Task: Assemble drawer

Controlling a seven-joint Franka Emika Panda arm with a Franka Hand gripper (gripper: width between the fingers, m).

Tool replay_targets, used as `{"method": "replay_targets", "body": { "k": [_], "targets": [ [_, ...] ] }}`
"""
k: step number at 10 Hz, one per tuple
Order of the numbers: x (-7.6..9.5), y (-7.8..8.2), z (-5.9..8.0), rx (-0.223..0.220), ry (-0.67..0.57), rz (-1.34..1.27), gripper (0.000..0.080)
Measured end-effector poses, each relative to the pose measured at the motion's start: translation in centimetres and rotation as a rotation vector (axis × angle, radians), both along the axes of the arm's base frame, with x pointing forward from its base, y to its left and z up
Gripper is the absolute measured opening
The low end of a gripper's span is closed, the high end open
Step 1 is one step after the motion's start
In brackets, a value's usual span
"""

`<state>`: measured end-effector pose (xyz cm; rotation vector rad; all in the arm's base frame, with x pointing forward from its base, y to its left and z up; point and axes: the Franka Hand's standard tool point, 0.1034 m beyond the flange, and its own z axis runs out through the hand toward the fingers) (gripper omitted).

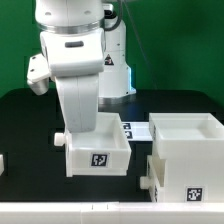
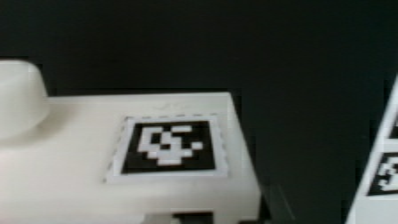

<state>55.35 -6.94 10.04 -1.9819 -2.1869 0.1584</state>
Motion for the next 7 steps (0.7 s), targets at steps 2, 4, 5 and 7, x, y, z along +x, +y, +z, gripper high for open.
{"method": "replay_targets", "body": {
  "k": [2, 4, 5, 7],
  "targets": [
    [0.3, -0.2, -0.2, -0.003, -0.100, -0.009, 0.0038],
    [0.6, -0.1, -0.5, -0.003, -0.210, -0.024, 0.0038],
    [0.1, 0.9, -0.9, -0.001, -0.156, -0.053, 0.0038],
    [0.7, 2.8, -1.1, 0.022, -0.087, -0.075, 0.0038]
  ]
}}
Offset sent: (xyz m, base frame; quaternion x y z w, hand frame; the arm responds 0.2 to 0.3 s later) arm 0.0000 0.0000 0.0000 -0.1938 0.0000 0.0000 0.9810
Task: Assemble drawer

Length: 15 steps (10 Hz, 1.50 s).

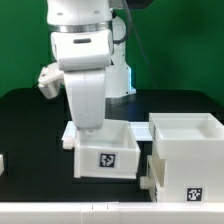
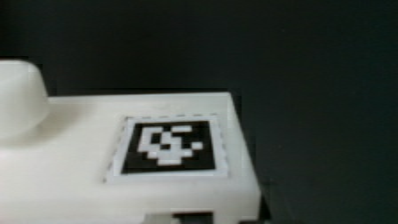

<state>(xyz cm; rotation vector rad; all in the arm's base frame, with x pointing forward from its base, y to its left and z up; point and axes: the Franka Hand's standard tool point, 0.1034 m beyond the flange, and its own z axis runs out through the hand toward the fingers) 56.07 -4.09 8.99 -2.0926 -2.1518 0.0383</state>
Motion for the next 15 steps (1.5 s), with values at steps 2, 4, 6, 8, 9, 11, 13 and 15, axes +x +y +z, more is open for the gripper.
{"method": "replay_targets", "body": {
  "k": [2, 4, 6, 8, 9, 11, 13, 15],
  "targets": [
    [-0.47, 2.02, -0.33, -0.009, 0.021, -0.009, 0.0038],
    [-0.48, 1.56, -0.36, -0.010, 0.021, -0.017, 0.0038],
    [-0.54, 1.60, -0.41, -0.010, 0.023, -0.017, 0.0038],
    [-0.70, 1.94, -0.73, 0.010, 0.032, -0.039, 0.0038],
    [-0.73, 2.06, -0.82, 0.013, 0.033, -0.040, 0.0038],
    [-0.55, 2.22, -0.69, 0.015, 0.030, -0.041, 0.0038],
    [-0.59, 2.13, -0.81, 0.016, 0.032, -0.043, 0.0038],
    [-0.12, 1.69, -1.08, 0.018, -0.063, -0.044, 0.0038]
  ]
}}
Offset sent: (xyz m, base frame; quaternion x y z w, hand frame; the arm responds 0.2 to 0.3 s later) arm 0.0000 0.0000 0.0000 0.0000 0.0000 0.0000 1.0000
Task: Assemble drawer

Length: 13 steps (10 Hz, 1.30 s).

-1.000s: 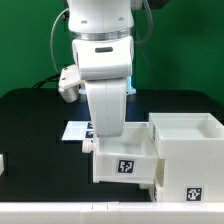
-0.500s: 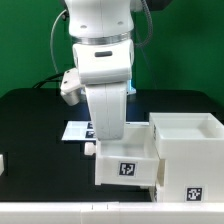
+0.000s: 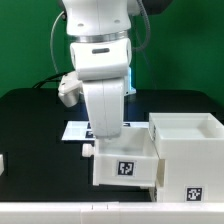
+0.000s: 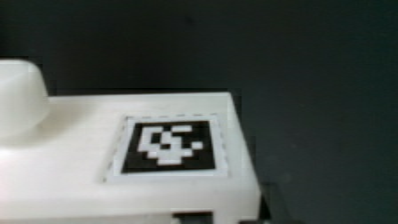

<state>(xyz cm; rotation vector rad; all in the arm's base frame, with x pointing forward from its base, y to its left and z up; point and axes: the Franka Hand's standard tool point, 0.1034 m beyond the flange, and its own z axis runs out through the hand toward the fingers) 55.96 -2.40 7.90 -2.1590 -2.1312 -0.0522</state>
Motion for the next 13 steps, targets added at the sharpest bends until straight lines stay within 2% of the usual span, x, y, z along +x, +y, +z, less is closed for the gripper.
{"method": "replay_targets", "body": {
  "k": [1, 2, 3, 4, 6, 10, 13],
  "targets": [
    [-0.5, 0.1, -0.1, 0.000, 0.023, 0.003, 0.0038],
    [-0.2, 0.1, -0.1, 0.000, 0.006, 0.002, 0.0038],
    [0.6, 0.2, -0.1, 0.003, -0.097, -0.010, 0.0038],
    [0.3, 0.3, -0.4, 0.004, -0.154, -0.016, 0.0038],
    [-0.2, 0.5, -0.6, 0.003, -0.124, -0.033, 0.0038],
    [-0.7, 2.2, -0.6, -0.023, -0.056, -0.084, 0.0038],
    [-0.7, 2.5, -0.6, -0.022, -0.057, -0.080, 0.0038]
  ]
}}
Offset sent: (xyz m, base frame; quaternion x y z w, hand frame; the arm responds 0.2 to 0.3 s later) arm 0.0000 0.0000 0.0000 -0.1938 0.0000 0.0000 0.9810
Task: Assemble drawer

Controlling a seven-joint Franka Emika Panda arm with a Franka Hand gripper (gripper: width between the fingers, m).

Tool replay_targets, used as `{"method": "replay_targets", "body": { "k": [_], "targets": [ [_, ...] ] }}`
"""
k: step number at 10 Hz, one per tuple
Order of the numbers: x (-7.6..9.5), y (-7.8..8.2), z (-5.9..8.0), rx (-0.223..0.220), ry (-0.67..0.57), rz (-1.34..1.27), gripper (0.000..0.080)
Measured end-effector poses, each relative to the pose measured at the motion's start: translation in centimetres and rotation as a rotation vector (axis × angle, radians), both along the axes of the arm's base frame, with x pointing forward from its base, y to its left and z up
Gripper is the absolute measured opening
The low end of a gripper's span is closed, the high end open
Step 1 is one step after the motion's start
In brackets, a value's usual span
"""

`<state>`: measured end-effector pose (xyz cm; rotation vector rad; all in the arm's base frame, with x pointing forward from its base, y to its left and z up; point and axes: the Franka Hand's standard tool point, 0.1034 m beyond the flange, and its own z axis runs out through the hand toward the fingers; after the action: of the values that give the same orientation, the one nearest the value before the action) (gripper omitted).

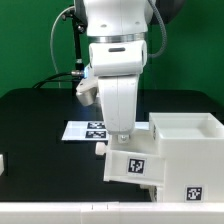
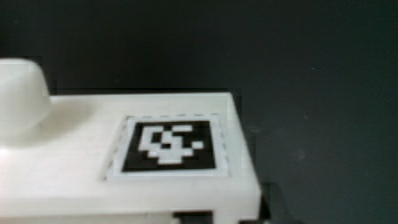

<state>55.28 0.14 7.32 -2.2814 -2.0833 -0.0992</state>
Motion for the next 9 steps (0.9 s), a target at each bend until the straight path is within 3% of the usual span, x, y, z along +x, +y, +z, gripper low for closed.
{"method": "replay_targets", "body": {
  "k": [4, 9],
  "targets": [
    [0.3, -1.2, -0.5, 0.010, -0.053, 0.107, 0.0038],
    [0.3, -0.7, -1.0, 0.012, -0.036, 0.070, 0.0038]
  ]
}}
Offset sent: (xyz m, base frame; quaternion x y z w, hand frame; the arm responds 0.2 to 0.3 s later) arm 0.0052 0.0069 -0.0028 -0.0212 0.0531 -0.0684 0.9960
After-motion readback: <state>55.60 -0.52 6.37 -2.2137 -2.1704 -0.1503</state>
